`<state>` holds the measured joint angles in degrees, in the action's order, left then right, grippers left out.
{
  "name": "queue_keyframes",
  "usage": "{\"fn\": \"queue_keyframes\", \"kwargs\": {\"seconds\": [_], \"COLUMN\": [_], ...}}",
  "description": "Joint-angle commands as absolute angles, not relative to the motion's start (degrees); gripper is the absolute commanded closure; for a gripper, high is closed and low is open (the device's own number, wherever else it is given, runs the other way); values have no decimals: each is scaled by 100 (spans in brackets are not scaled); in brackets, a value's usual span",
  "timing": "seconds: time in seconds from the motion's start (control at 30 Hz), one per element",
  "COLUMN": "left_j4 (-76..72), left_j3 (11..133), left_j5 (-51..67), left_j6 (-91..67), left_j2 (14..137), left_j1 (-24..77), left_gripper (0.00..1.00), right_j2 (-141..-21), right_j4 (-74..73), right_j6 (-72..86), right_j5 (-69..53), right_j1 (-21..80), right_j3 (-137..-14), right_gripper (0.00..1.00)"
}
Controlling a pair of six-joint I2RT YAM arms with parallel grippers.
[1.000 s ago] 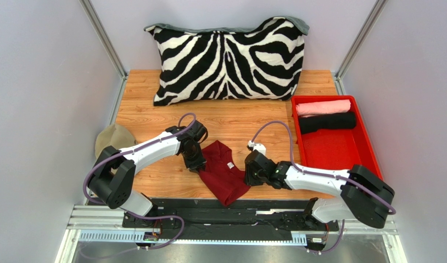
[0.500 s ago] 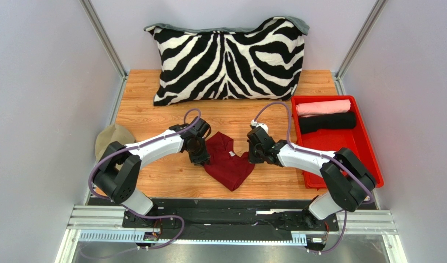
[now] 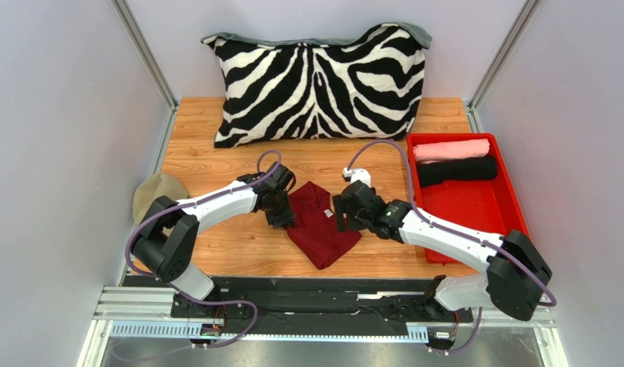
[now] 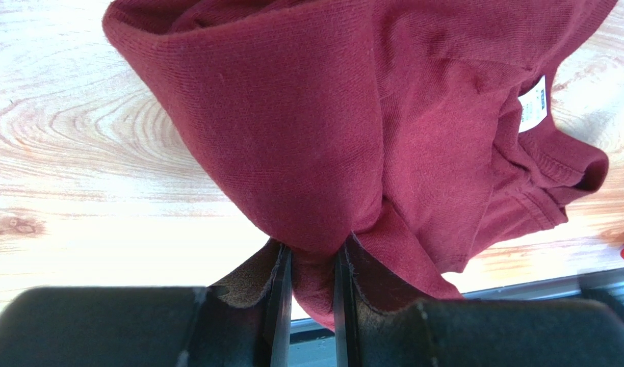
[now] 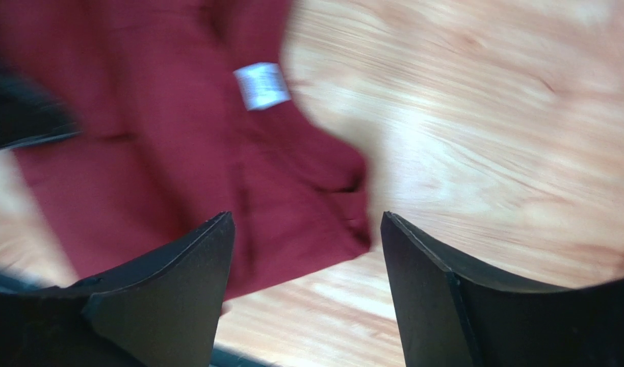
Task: Roll the t-shirts
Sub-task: Roll the T-shirt to the center of the board.
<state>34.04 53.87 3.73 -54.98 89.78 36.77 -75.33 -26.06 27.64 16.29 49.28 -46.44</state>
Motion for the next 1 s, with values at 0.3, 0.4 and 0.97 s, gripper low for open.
{"fn": "queue_keyframes", "kwargs": {"seconds": [0.3,0.4,0.97], "left_j4": [3287,3278,3305], "left_j3": [5309,5300,5256], "left_j5": [237,220,97], "left_j6": [-5599,-5590,-5844], "left_j2": [9114,9097,9044], "left_j1": [3718,3718,3709], "left_gripper": [84,84,82], "right_j2": [-8708,-9280,-10213], "right_j4": [-2891,-3154,-4061], "right_j6": [1926,1811,2302], "right_j5": [2284,2434,2629], "right_j1": [7215,7426,7682], "right_j3": [-6178,-6521,-6979], "right_gripper": [19,19,21]}}
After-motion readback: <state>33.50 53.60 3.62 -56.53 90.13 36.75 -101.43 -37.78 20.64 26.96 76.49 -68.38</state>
